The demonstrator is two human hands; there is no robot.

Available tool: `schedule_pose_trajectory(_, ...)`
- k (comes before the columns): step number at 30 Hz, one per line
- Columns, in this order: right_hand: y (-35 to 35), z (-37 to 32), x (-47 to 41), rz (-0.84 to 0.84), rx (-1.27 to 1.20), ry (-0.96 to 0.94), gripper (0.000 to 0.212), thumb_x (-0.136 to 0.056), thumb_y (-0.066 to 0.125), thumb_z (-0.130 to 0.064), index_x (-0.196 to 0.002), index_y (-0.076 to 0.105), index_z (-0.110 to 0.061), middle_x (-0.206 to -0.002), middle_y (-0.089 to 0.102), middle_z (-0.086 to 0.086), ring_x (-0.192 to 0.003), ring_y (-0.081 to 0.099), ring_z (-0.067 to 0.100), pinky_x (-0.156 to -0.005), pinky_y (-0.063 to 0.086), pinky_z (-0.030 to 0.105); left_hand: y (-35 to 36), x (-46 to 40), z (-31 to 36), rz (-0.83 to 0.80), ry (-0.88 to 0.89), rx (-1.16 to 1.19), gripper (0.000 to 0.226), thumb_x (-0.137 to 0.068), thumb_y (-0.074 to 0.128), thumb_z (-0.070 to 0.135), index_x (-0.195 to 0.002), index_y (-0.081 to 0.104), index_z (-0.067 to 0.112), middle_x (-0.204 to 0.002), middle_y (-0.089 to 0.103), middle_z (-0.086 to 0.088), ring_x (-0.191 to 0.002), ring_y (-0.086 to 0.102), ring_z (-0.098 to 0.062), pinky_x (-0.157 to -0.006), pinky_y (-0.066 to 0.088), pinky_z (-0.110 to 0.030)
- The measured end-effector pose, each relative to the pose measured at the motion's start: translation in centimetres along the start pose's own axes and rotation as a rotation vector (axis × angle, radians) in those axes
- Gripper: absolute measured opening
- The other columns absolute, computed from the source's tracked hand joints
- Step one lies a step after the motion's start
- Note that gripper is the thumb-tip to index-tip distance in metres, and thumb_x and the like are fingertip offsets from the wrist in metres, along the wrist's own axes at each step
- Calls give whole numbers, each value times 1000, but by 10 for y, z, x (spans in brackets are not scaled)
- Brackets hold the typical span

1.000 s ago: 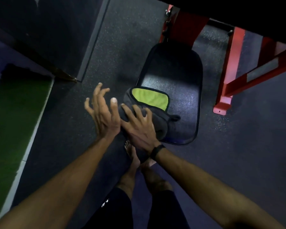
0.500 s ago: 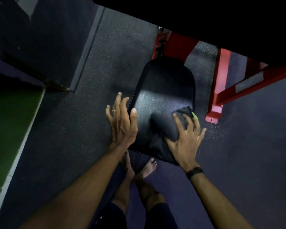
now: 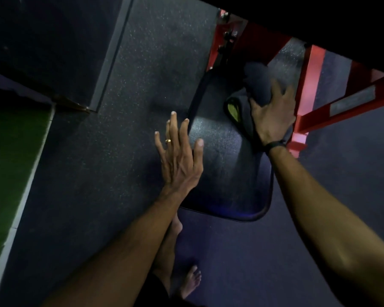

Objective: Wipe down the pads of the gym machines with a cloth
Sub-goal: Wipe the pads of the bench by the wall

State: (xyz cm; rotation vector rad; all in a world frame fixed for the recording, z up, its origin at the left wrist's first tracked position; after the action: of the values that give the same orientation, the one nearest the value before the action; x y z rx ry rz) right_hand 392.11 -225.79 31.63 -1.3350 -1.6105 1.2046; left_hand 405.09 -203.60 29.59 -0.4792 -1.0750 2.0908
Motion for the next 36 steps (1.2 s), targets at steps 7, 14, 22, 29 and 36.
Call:
schedule_pose_trajectory(7,-16,9,119,13,177,-27,56,-77,68,-45,-129,59,-25,-110,55,14,-92,49,34,-76,41,45,-5,0,2,-61,-8,40,63,-102,23,51,-145,43,9,-163,26,-13,-148,32,-26,-120,8,-57)
schedule_pose_trajectory(14,-33,-7,179,-240,192,-70,50,-77,68,-44,-124,59,-28,-109,56,11,-94,53,35,-77,45,46,-51,20,14,-80,-15,104,60,-99,32,49,-138,51,6,-159,35,-13,-141,42,-25,-119,12,-58)
schedule_pose_trajectory(22,-93,-27,201,-257,-13,-223,56,-76,54,-53,-126,60,-29,-108,55,5,-97,52,29,-76,44,43,-106,35,40,-283,-5,174,48,-92,54,46,-129,58,16,-139,57,-2,-133,48,-22,-112,21,-33)
schedule_pose_trajectory(29,-169,-32,181,-110,-264,-148,58,-83,70,-54,-134,54,-32,-120,53,4,-103,52,26,-84,48,46,-137,61,87,-460,-152,449,61,-57,66,69,-109,60,37,-111,67,12,-112,61,-11,-103,49,-43)
schedule_pose_trajectory(36,-246,-40,194,32,-260,-464,67,-76,66,-49,-140,50,-35,-129,49,1,-106,49,26,-82,47,45,-209,73,166,-207,91,536,80,-62,75,61,-134,52,34,-129,62,8,-119,58,-9,-99,48,-30)
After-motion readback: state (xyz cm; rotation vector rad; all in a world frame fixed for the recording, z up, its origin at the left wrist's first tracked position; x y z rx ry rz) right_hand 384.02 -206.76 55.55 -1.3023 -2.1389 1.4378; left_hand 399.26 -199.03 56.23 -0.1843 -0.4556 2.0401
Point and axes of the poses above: each hand's wrist, its own x-axis away from the middle knuckle, its own y-axis out of the palm, z = x × y, the point moved 6 cm from there along -x, towards the middle knuckle
